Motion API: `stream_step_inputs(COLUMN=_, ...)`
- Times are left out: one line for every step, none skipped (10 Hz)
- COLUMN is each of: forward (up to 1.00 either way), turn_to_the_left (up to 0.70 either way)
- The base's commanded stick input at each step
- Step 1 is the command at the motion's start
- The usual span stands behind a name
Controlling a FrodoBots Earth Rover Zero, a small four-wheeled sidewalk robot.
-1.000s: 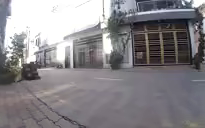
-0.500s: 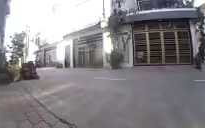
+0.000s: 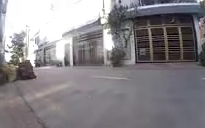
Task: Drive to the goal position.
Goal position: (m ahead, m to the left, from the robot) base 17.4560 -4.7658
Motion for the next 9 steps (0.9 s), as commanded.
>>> stream_step_inputs(forward=0.70, turn_to_the_left=0.22)
stream_step_inputs(forward=0.70, turn_to_the_left=0.27)
stream_step_inputs(forward=0.70, turn_to_the_left=0.27)
stream_step_inputs(forward=0.70, turn_to_the_left=0.27)
stream_step_inputs(forward=0.70, turn_to_the_left=0.27)
stream_step_inputs(forward=0.70, turn_to_the_left=0.27)
stream_step_inputs(forward=0.70, turn_to_the_left=0.27)
stream_step_inputs(forward=0.70, turn_to_the_left=0.27)
stream_step_inputs(forward=0.70, turn_to_the_left=0.27)
